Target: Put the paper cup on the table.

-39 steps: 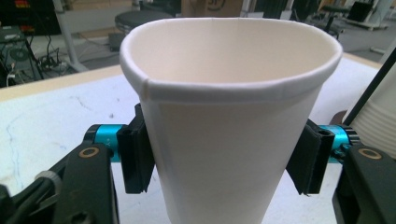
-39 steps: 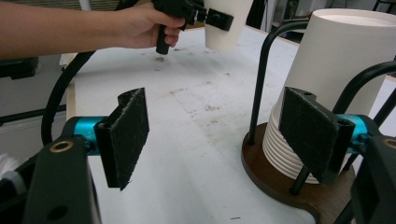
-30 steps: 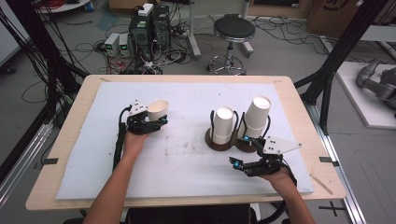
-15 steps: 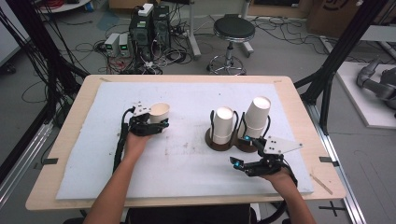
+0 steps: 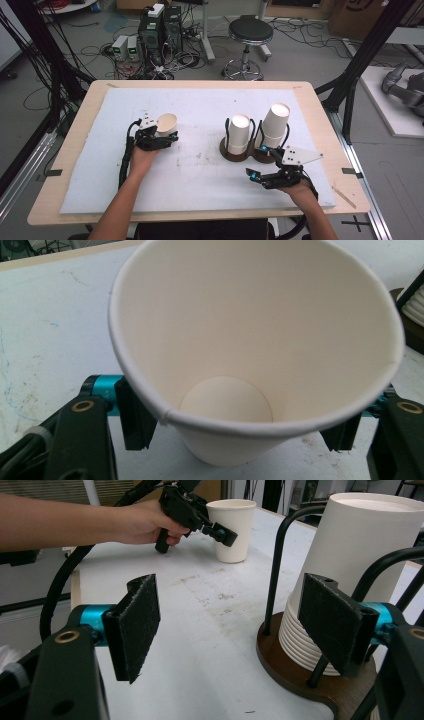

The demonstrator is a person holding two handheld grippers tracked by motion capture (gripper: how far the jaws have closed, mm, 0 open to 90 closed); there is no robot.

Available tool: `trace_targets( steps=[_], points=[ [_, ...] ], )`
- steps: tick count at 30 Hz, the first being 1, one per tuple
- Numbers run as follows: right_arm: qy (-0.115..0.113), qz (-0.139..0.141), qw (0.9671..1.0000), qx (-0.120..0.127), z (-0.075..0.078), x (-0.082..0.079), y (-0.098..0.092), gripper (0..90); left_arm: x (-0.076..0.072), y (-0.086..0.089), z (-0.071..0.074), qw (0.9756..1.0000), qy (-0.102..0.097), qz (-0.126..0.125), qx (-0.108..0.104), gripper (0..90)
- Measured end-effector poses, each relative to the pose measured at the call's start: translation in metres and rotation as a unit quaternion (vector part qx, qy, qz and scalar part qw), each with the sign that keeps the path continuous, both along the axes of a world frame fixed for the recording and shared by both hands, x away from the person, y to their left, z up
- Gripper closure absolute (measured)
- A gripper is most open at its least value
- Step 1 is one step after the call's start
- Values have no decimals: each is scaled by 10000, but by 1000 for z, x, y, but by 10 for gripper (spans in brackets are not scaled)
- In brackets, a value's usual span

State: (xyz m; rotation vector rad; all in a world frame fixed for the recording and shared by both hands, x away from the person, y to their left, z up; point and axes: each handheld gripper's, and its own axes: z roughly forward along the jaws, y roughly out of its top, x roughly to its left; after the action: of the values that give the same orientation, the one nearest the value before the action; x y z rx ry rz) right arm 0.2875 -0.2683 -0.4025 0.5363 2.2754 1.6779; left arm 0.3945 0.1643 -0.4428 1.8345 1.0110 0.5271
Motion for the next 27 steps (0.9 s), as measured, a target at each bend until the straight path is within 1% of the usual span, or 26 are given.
trace_targets(
  steps=[1,2,4,6,9,13,21,23,24,27],
  points=[
    [2,3,10000,4,0,0,0,254,0,0,-1,10000,39,-3,-3,298],
    [3,10,10000,7,0,0,0,253,0,0,-1,9999,89,-26,58,292],
    [3,0,10000,7,0,0,0,254,0,0,-2,9999,116,11,70,247],
    [7,-2,10000,9,0,0,-1,254,-2,2,-2,10000,4,55,-35,244],
    [11,1,10000,-1,0,0,-1,257,-6,6,-2,9999,-17,64,-123,240],
    [8,-6,10000,-4,0,-1,-1,257,-14,12,-2,9997,-101,21,-210,239],
    [8,8,10000,-17,-1,0,0,257,-33,23,0,9997,-181,-40,-162,234],
    [-1,6,10000,-14,-1,0,0,257,-39,27,2,9995,-238,-15,-200,234],
    [7,-11,10000,-11,-1,1,0,257,-42,30,4,9993,-302,0,-231,234],
    [0,-48,10000,-28,-1,2,-1,257,-51,36,11,9982,-467,-7,-389,234]
  ],
)
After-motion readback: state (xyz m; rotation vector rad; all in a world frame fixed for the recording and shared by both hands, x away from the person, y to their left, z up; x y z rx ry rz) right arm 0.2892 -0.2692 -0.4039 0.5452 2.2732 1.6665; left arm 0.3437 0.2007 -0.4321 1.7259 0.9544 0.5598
